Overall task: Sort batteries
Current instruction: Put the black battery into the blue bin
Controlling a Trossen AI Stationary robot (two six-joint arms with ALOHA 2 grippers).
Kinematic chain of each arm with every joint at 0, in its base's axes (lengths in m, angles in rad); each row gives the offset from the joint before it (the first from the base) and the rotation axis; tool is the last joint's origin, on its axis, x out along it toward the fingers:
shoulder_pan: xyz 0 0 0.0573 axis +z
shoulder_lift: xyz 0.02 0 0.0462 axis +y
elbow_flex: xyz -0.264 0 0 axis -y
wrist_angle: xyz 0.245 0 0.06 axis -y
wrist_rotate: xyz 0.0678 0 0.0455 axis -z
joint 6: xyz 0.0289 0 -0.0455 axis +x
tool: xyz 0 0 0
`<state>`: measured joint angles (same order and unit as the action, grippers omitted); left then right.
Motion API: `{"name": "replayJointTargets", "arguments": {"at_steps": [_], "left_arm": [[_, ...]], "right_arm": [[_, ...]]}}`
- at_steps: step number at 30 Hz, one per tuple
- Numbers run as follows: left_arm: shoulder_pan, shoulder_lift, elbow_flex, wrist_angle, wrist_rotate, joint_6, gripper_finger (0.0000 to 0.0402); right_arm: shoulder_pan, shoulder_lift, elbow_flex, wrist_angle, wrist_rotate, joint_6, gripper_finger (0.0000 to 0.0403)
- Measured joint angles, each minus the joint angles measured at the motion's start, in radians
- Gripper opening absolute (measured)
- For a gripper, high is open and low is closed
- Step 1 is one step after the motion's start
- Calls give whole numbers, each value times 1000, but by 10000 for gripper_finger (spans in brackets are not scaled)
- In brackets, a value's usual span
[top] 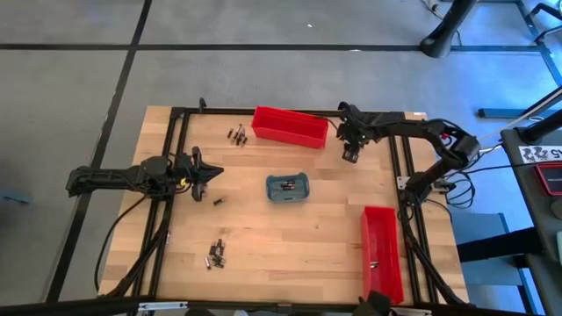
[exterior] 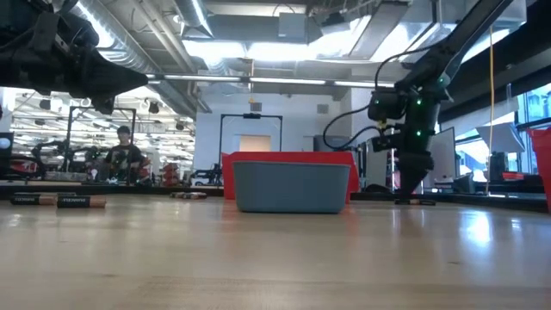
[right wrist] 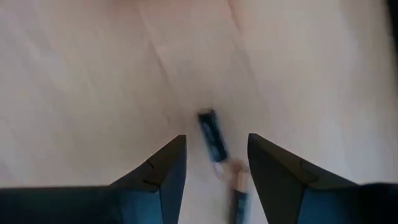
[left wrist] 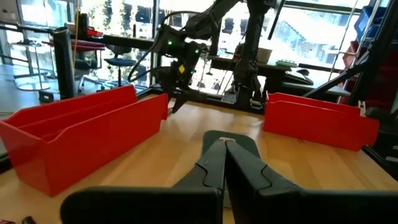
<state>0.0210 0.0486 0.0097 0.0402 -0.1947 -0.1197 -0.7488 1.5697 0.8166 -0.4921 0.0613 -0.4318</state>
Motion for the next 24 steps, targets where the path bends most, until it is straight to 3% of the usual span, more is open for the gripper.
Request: {"name": "replayJointTargets", "arguments": {"at_steps": [4,11,18,24], "left_arm": [[0,0,0,0,0,-11,1],[0,0,0,1,0,-15,1],[0,0,0,1,0,-24,1],[0,0,0,1,0,-37,1]], "right_arm": [[2,-1,0,-19,8,-20,162],[4,-1,2,-17,21,-122,113],[16,-1,109,-129,109,-56,107],[25,-1,228,-264,-59,185,151]]}}
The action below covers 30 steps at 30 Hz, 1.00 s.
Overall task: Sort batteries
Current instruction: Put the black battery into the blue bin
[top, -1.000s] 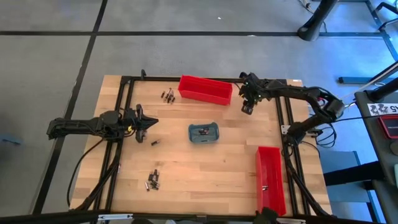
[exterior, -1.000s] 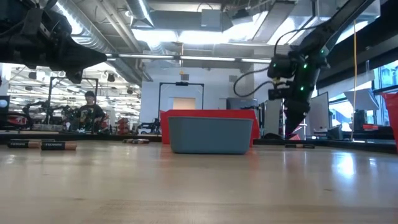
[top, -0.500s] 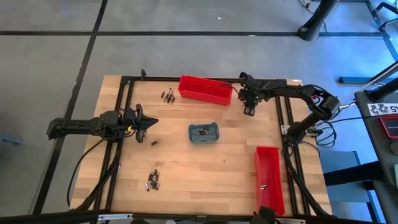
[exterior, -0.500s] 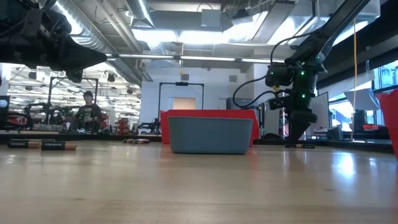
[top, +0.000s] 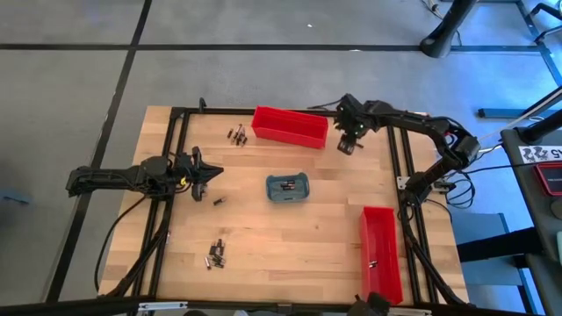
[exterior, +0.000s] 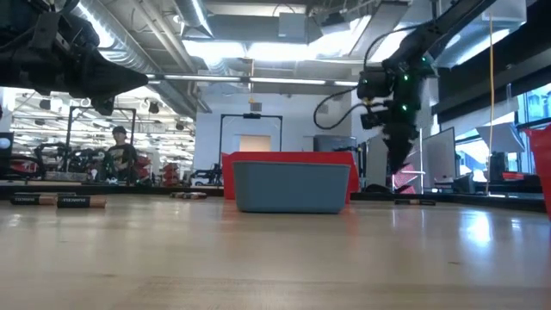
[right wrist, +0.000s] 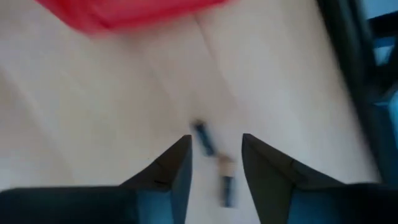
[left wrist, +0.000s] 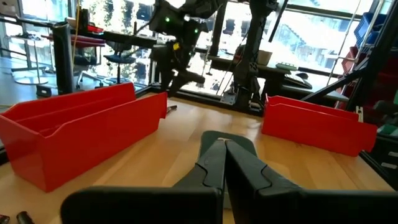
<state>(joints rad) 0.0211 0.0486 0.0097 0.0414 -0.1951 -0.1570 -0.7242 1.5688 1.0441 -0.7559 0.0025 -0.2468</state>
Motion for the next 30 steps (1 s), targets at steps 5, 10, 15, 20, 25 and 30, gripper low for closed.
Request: {"name": "replayJointTargets", "arguments": {"at_steps": [5,10,15,20,25,30], "left_arm": [[0,0,0,0,0,0,1],[0,0,0,0,0,0,1],[0,0,0,0,0,12,1],[0,0,0,0,0,30,1],[0,0,0,-1,0,6,1],[0,0,0,-1,0,2,1]], "right_arm": [[69,0,-8,-1,-180,295,182],[235,0,-96,46,-59,382,185],[339,0,-147,68,271,370,185],[225,0,-147,184,297,278,185],[75,0,-146,194,207,243,185],[20,19,-146,140,161,199,185]]}}
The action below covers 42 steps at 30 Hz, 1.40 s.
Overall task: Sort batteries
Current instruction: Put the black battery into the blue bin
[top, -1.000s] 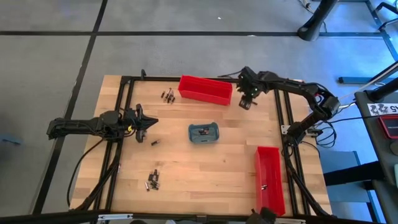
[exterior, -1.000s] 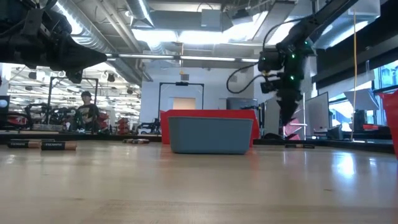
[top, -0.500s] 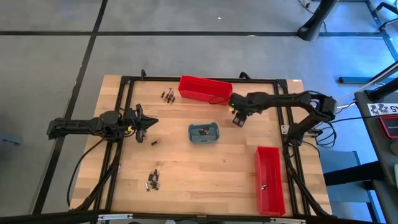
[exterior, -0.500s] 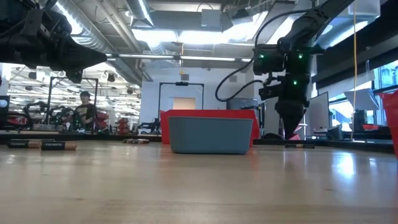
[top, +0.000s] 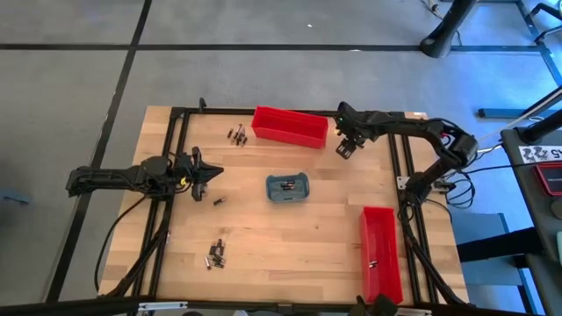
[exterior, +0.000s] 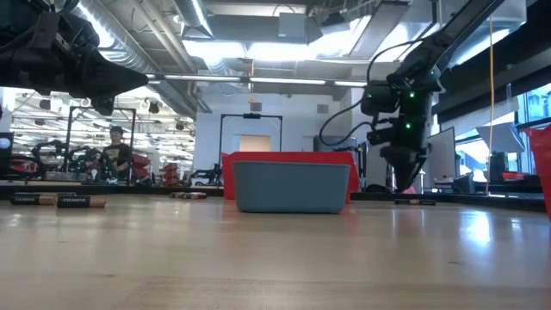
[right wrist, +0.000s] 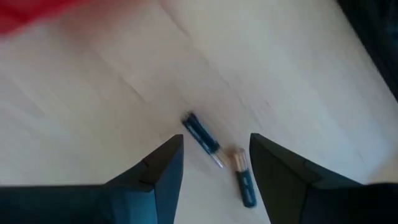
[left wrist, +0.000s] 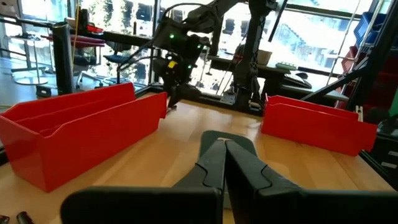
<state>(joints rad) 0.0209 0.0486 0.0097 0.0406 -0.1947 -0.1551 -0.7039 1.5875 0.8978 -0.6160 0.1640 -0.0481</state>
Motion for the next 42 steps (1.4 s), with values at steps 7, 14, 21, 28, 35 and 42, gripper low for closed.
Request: {"name": "replayJointTargets", "arguments": {"at_steps": [7,14,21,28,35,42], "left_arm": [[0,0,0,0,0,4,1],[0,0,0,0,0,2,1],[0,0,0,1,0,2,1],[0,0,0,1,0,4,1],[0,0,0,1,0,5,1],[0,0,0,1,0,5,1]], "right_arm": [[2,97,3,40,2,-144,185],[-6,132,6,22,-85,-207,133],[-4,134,5,6,-131,-252,17],[32,136,95,-232,-99,-183,22],[189,69,264,-391,107,-19,15],[407,27,352,-199,-63,-130,15]]}}
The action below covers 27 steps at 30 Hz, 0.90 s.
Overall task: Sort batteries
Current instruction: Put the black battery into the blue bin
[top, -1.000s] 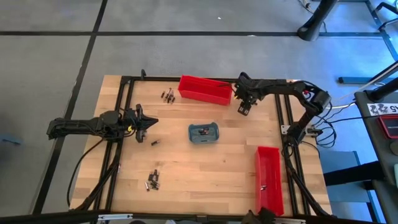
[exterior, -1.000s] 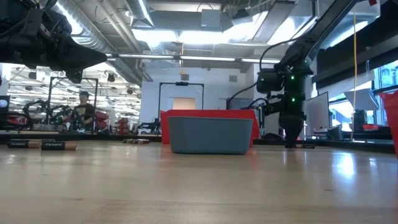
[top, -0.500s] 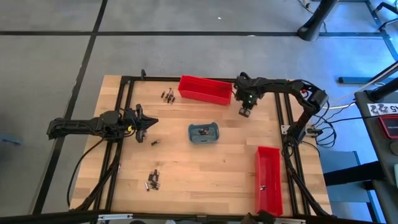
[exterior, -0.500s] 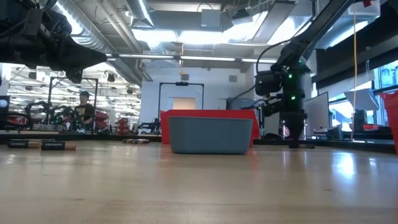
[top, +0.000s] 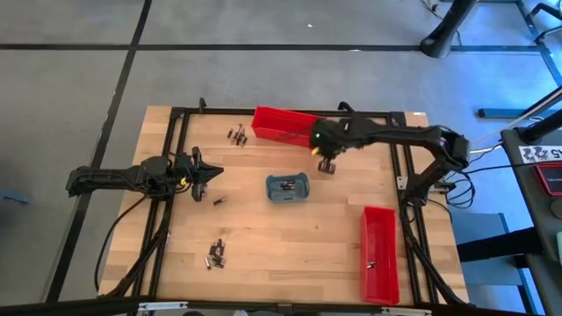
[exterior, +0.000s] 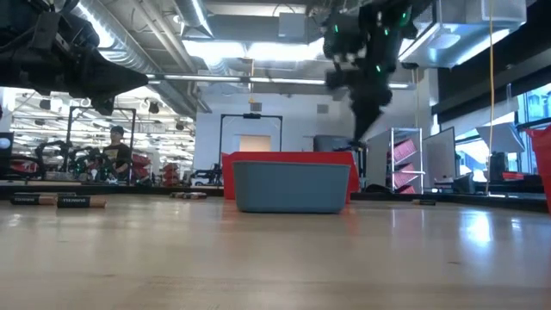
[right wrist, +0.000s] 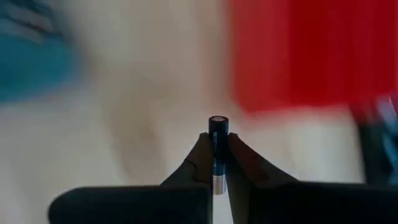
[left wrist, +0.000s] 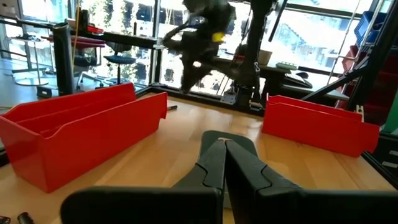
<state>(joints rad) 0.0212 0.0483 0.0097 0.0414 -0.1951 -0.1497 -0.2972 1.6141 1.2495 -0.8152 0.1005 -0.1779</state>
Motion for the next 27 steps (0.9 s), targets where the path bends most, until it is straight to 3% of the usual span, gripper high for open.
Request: {"name": "replayJointTargets", "arguments": {"at_steps": [5,11,14,21,27], "left_arm": [[0,0,0,0,0,0,1],[0,0,0,0,0,3,1],[0,0,0,0,0,1,1],[0,2,0,-1,0,0,1],[0,2,0,-1,0,0,1]], "right_arm": [[140,19,-32,267,-166,-77,18],[211,155,-45,544,-311,-41,16],[214,246,-46,545,-356,-33,17],[211,330,-28,491,-332,-29,24],[212,334,-20,486,-311,-29,78]]}}
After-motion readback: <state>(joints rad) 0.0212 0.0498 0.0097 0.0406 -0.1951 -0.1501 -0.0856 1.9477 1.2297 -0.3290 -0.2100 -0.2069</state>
